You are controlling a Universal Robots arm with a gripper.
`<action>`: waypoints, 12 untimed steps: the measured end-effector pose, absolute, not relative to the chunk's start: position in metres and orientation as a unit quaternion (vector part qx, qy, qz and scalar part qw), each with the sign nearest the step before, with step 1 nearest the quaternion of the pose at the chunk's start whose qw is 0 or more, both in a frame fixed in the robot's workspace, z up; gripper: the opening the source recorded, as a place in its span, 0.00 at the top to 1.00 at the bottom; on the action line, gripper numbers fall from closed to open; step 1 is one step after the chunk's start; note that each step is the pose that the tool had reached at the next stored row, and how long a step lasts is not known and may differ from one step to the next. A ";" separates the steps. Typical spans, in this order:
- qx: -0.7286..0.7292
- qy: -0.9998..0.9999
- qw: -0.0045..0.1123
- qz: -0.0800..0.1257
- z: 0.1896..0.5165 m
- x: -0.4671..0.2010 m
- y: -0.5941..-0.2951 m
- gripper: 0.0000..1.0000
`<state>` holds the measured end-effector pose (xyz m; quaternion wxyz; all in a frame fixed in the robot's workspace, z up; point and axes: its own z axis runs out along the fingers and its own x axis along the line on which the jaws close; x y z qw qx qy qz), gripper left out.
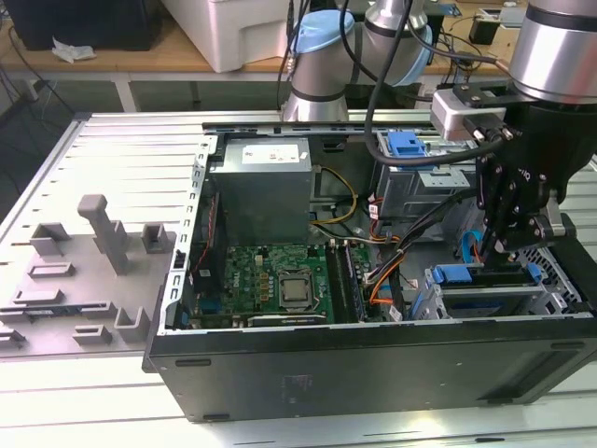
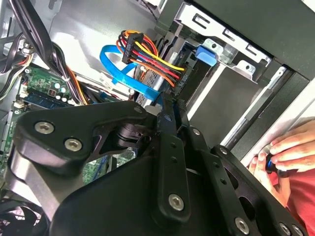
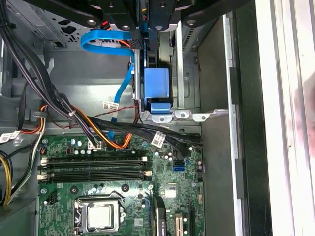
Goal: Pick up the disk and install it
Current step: 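Insert the second disk wire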
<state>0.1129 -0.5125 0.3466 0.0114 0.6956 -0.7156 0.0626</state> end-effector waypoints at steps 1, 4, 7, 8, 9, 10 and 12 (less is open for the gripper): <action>0.696 -0.716 0.011 0.063 0.346 0.113 -0.512 0.84; 0.696 -0.715 0.011 0.063 0.346 0.113 -0.512 0.84; 0.696 -0.715 0.012 0.063 0.345 0.113 -0.512 0.84; 0.696 -0.715 0.012 0.063 0.345 0.113 -0.513 0.84; 0.696 -0.715 0.012 0.063 0.345 0.113 -0.512 0.84; 0.696 -0.715 0.012 0.063 0.344 0.113 -0.512 0.84; 0.696 -0.715 0.012 0.064 0.344 0.113 -0.512 0.84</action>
